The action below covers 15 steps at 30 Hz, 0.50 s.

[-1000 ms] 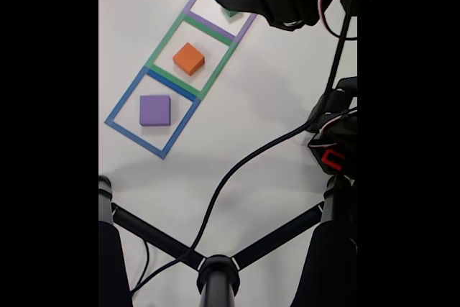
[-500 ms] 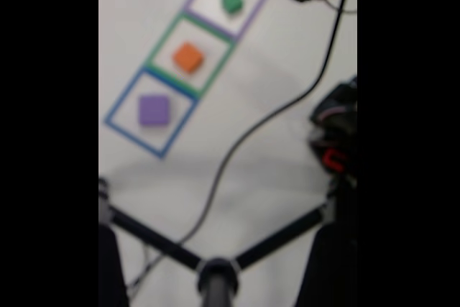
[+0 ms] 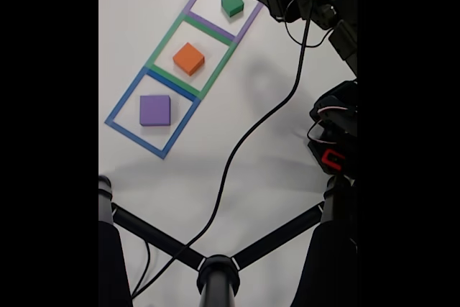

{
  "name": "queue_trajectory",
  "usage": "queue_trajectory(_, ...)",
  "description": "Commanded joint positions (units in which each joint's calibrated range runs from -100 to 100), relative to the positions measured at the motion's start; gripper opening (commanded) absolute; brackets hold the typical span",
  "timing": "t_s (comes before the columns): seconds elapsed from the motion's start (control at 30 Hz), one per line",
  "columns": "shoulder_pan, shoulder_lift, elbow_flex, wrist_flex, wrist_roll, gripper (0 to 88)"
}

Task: Tower of hanoi

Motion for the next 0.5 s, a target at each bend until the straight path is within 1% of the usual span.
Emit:
queue_trajectory(0.0, 0.39, 4.52, 9.65, -22.74, 0.99, 0.1)
queue_trajectory(0.1, 0.39, 10.53, 14.83, -36.66, 0.99, 0.1)
queue_trajectory(0.2, 0.24, 17.1, 17.01, -47.5, 0.99, 0.1)
queue_trajectory(0.33, -0.14, 25.51, 17.55, -59.24, 0.99, 0.1)
queue_trajectory(0.47, -0.29, 33.05, 17.55, -68.55, 0.99, 0.3)
